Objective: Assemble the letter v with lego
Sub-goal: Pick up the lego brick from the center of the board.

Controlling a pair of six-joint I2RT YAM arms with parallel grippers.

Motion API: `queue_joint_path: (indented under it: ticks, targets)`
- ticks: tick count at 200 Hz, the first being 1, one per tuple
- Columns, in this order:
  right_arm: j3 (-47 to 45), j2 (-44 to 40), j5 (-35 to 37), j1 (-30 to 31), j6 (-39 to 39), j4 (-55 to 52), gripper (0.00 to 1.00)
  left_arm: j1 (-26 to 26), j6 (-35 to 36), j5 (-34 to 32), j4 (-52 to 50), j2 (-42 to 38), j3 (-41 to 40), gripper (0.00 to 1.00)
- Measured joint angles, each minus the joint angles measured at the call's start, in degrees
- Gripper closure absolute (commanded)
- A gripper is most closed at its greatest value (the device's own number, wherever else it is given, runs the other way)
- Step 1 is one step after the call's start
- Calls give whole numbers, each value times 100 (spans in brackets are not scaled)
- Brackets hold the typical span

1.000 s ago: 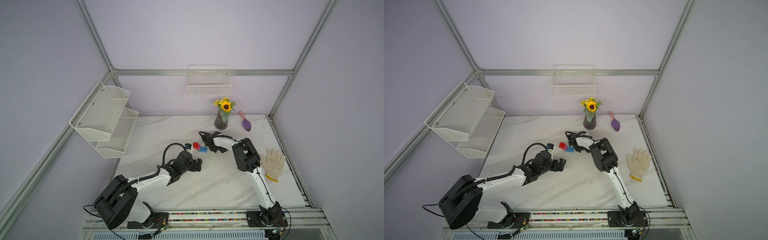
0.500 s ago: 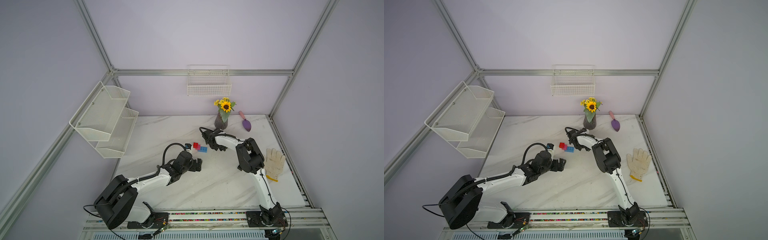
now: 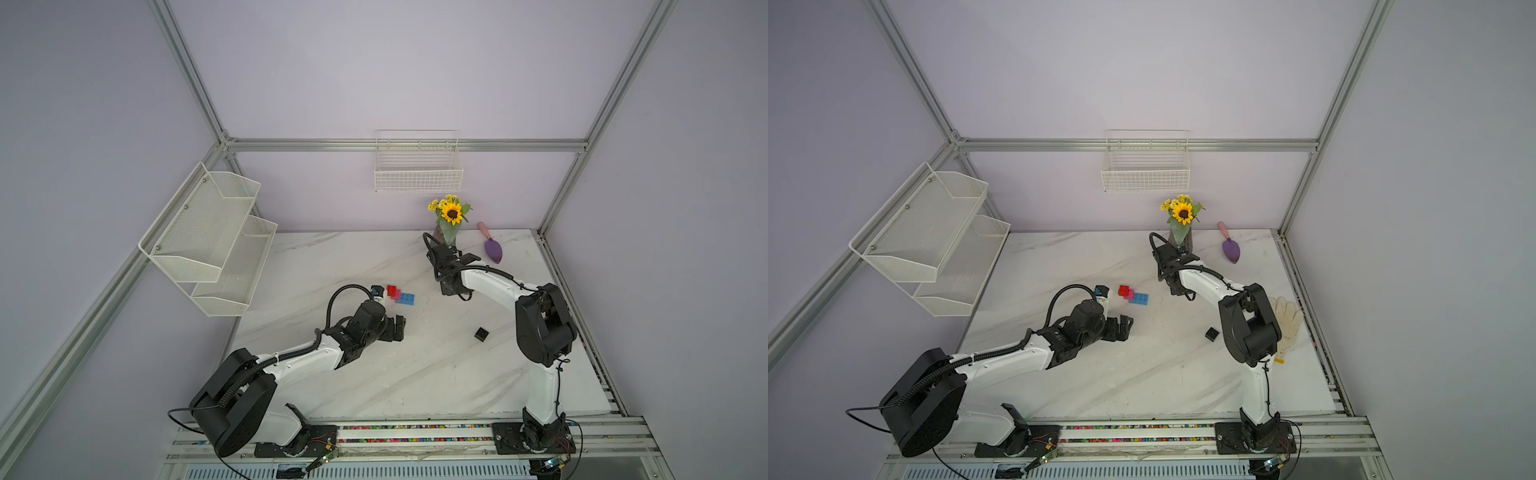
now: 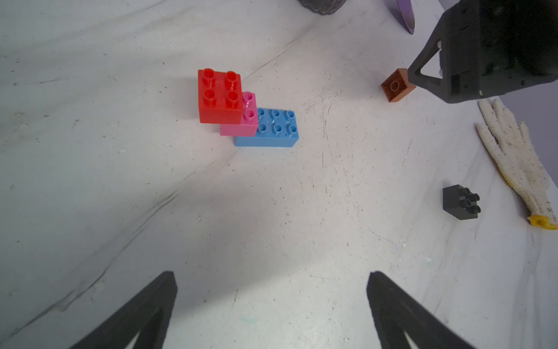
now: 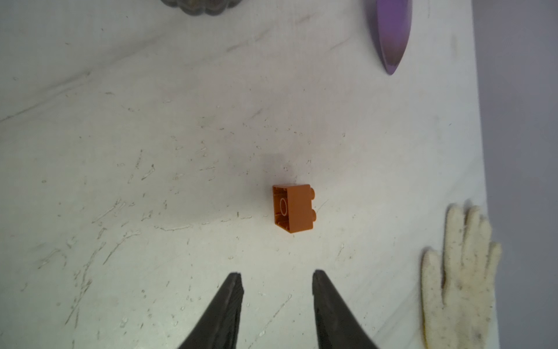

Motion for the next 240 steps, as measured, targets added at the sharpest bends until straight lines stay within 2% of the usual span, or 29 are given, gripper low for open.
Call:
queue_joint_path:
  ticks: [46, 96, 240]
  targets:
    - [-654, -146, -1257, -785, 22, 599, 56, 0, -2, 37, -11, 308, 144, 0]
    - [-728, -142, -1891, -1049, -105, 970, 56, 0, -2, 39, -98, 391, 205, 0]
    - [-448, 245, -2175, -1244, -341, 1237, 56, 0, -4, 39, -168, 527, 278, 0]
